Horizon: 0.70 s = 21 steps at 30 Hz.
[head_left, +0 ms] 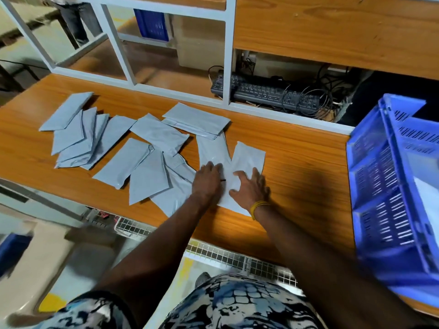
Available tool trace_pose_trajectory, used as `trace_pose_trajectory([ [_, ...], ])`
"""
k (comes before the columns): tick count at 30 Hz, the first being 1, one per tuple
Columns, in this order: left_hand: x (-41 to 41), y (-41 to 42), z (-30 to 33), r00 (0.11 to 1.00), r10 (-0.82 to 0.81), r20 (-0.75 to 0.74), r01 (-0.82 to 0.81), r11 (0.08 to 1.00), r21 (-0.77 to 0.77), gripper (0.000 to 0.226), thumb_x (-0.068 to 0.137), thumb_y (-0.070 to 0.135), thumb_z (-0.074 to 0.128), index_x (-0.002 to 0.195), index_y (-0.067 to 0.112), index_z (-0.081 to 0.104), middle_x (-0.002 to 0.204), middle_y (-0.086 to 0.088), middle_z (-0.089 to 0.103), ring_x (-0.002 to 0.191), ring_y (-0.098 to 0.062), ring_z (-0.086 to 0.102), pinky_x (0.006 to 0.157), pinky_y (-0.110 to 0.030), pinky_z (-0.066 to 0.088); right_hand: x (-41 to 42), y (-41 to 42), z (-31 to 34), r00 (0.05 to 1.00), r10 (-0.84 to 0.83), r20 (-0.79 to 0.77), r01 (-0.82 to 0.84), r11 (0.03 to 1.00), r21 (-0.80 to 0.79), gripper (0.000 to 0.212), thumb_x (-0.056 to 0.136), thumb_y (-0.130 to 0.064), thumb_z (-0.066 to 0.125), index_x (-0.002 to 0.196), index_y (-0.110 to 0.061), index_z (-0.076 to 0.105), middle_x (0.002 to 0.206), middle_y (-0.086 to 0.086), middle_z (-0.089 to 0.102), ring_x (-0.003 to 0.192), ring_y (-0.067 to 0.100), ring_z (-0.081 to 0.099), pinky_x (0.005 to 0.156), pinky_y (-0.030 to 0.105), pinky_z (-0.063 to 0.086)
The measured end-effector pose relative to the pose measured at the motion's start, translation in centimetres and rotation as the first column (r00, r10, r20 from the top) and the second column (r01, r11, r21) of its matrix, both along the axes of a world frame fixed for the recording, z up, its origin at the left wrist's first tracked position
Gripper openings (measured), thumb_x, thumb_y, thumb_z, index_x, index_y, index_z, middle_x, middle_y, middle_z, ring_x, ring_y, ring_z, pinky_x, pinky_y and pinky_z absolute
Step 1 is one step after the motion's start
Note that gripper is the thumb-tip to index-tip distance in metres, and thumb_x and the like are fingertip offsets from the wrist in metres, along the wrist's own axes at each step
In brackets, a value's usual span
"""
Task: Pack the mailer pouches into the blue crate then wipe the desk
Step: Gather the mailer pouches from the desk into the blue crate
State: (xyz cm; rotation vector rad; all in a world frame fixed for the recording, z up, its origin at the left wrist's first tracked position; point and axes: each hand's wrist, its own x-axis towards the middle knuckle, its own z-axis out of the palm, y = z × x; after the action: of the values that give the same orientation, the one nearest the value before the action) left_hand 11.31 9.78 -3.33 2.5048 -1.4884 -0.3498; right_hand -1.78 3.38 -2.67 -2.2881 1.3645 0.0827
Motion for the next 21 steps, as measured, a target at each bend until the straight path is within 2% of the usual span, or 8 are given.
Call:
trace_pose_trajectory([
  [3,-0.8,0.8,-0.5,0.998,0.0,0.058,0.0,1.0,-0.002,0.044,0.095,0.026,0.042,0.137,0.01,0.048,0.134,-0.016,0.051,0.124,-0.034,0.047,0.107,-0.044,0.037,-0.2,-1.1,-0.2,0.997,-0.078,0.015,0.079,0.994,-0.069,0.049,0.084,-0.029,0.06,0.131,-0.039,0.048,0.154,0.011,0.021,0.142,0.038,0.019,0.109,0.059,0.028],
  [7,-1.9,2.2,-1.0,0.992,0.003,0.125,0.004,0.999,-0.051,0.043,0.099,0.035,0.036,0.121,0.006,0.059,0.122,-0.018,0.061,0.115,-0.034,0.054,0.104,-0.045,0.038,-0.4,-2.0,-0.7,0.988,-0.145,0.054,0.151,0.982,-0.117,0.042,0.085,-0.049,0.06,0.123,-0.034,0.055,0.147,0.011,0.032,0.14,0.038,0.024,0.11,0.059,0.027],
  [9,-1.7,2.3,-0.4,0.996,0.006,0.086,0.002,0.996,-0.088,0.041,0.099,0.036,0.036,0.111,0.009,0.065,0.111,-0.015,0.064,0.104,-0.031,0.06,0.094,-0.04,0.045,-0.2,-2.0,-0.9,0.986,-0.161,0.045,0.165,0.98,-0.109,0.05,0.082,-0.059,0.062,0.123,-0.033,0.054,0.145,0.011,0.032,0.141,0.039,0.022,0.109,0.061,0.024],
  [11,-0.9,1.6,0.6,0.996,0.078,-0.036,-0.083,0.982,-0.169,0.036,0.098,0.036,0.041,0.11,0.011,0.064,0.107,-0.013,0.061,0.099,-0.028,0.061,0.085,-0.038,0.051,0.1,-1.7,-1.2,0.988,-0.155,0.029,0.157,0.98,-0.123,0.053,0.08,-0.057,0.066,0.124,-0.032,0.051,0.145,0.012,0.032,0.141,0.038,0.023,0.107,0.061,0.027],
  [14,0.5,-0.6,1.4,0.991,0.056,-0.124,-0.081,0.974,-0.214,0.038,0.101,0.033,0.044,0.136,0.019,0.05,0.132,-0.018,0.046,0.122,-0.033,0.048,0.095,-0.044,0.049,0.1,-1.4,-1.4,0.99,-0.139,0.016,0.14,0.98,-0.145,0.058,0.08,-0.047,0.066,0.131,-0.033,0.044,0.146,0.011,0.031,0.137,0.036,0.026,0.104,0.056,0.032],
  [16,1.3,-2.3,1.2,0.995,0.014,-0.103,-0.02,0.998,-0.063,0.048,0.103,0.04,0.039,0.15,0.034,0.031,0.154,-0.02,0.022,0.139,-0.042,0.027,0.107,-0.054,0.04,-0.1,-1.4,-1.4,0.991,-0.133,-0.002,0.132,0.982,-0.138,0.063,0.082,-0.044,0.063,0.139,-0.038,0.038,0.152,0.011,0.026,0.14,0.036,0.022,0.107,0.057,0.03],
  [18,2.0,-3.5,0.5,0.991,0.019,-0.129,-0.006,0.995,0.097,0.05,0.103,0.049,0.034,0.152,0.045,0.02,0.163,-0.015,-0.002,0.145,-0.051,0.006,0.113,-0.064,0.025,-0.4,-1.7,-1.5,0.991,-0.135,-0.013,0.132,0.982,-0.134,0.061,0.083,-0.045,0.061,0.14,-0.04,0.039,0.155,0.01,0.023,0.142,0.037,0.019,0.109,0.058,0.028],
  [21,1.9,-4.2,-0.4,0.993,0.021,-0.114,-0.002,0.986,0.169,0.046,0.103,0.053,0.032,0.147,0.041,0.031,0.163,-0.016,-0.004,0.144,-0.056,0.0,0.115,-0.067,0.012,-1.0,-2.0,-1.7,0.985,-0.175,0.005,0.174,0.975,-0.139,0.056,0.083,-0.057,0.061,0.133,-0.04,0.047,0.152,0.011,0.024,0.14,0.039,0.022,0.107,0.059,0.031],
])
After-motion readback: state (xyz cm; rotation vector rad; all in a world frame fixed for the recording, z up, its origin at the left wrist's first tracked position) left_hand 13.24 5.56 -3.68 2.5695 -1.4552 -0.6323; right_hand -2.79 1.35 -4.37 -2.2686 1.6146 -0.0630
